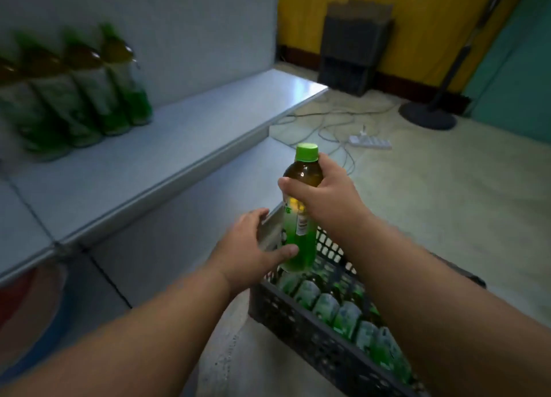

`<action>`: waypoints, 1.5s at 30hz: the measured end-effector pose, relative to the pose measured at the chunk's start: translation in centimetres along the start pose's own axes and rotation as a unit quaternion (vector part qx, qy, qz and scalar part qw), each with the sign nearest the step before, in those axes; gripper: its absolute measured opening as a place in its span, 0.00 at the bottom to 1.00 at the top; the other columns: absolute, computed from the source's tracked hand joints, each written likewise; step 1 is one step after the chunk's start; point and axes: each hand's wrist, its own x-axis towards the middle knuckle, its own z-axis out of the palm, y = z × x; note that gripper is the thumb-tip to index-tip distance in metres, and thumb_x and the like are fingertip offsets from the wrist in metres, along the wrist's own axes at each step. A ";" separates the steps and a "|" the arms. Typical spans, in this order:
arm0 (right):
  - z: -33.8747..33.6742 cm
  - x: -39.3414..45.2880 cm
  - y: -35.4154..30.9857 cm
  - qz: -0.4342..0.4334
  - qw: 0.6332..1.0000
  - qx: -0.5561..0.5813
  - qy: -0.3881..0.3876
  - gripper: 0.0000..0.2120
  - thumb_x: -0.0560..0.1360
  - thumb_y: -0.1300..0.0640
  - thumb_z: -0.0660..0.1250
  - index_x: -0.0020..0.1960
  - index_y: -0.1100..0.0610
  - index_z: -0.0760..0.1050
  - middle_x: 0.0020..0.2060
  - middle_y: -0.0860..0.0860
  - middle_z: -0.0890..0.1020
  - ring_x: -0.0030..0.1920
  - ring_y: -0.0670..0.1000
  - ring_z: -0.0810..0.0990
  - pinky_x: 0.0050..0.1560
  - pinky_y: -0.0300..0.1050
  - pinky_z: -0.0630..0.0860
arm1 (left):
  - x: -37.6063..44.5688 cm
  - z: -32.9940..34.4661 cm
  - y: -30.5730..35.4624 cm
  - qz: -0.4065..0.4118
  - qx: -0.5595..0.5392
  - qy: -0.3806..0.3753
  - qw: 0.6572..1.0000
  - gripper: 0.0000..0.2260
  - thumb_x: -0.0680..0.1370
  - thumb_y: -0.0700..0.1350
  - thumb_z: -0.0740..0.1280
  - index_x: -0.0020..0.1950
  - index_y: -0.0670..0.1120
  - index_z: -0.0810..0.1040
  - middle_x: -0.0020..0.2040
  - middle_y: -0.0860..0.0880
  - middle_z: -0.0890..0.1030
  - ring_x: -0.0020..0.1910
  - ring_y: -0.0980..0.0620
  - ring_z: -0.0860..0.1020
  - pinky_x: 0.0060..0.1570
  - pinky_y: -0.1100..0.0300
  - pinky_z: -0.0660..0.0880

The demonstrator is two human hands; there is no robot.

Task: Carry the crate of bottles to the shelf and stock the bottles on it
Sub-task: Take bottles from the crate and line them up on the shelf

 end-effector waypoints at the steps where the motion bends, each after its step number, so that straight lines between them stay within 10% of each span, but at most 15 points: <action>1: 1.4 0.1 -2.2 -0.019 1.000 0.004 -0.012 0.14 0.67 0.50 0.77 0.50 0.48 0.77 0.43 0.48 0.84 0.46 0.50 0.83 0.54 0.57 0.81 | -0.3 -2.2 -0.3 0.001 -0.004 0.015 1.000 0.43 0.67 0.63 0.75 0.77 0.50 0.64 0.72 0.51 0.70 0.69 0.53 0.70 0.68 0.52 0.69; 15: 16.7 11.0 -11.5 -0.136 0.983 0.086 -0.090 0.13 0.70 0.52 0.77 0.51 0.47 0.77 0.41 0.42 0.84 0.43 0.42 0.84 0.47 0.45 0.80 | 6.4 -18.0 -8.6 -0.032 0.058 0.139 0.988 0.46 0.66 0.70 0.71 0.78 0.53 0.62 0.75 0.52 0.67 0.71 0.53 0.67 0.67 0.49 0.70; 30: 21.4 26.8 -9.9 -0.141 0.982 0.052 -0.115 0.20 0.68 0.48 0.78 0.56 0.49 0.74 0.46 0.48 0.83 0.47 0.50 0.83 0.51 0.57 0.82 | 20.3 -18.8 -13.3 -0.135 0.193 0.130 0.963 0.49 0.69 0.72 0.66 0.81 0.49 0.51 0.81 0.49 0.56 0.78 0.49 0.55 0.76 0.52 0.54; 35: 21.2 27.6 -8.2 -0.102 0.985 0.037 -0.137 0.38 0.66 0.47 0.80 0.70 0.47 0.65 0.56 0.48 0.80 0.54 0.49 0.81 0.53 0.54 0.81 | 20.6 -17.3 -14.2 -0.148 0.295 0.139 0.934 0.46 0.74 0.72 0.57 0.81 0.45 0.46 0.82 0.47 0.47 0.80 0.50 0.46 0.77 0.53 0.43; 45: 22.4 29.8 -4.4 -0.174 0.969 -0.121 -0.124 0.28 0.69 0.50 0.78 0.65 0.52 0.73 0.56 0.49 0.78 0.55 0.51 0.79 0.55 0.53 0.81 | 21.2 -17.1 -14.8 -0.167 0.340 0.092 0.921 0.44 0.75 0.72 0.47 0.81 0.45 0.41 0.81 0.46 0.39 0.79 0.50 0.37 0.77 0.51 0.39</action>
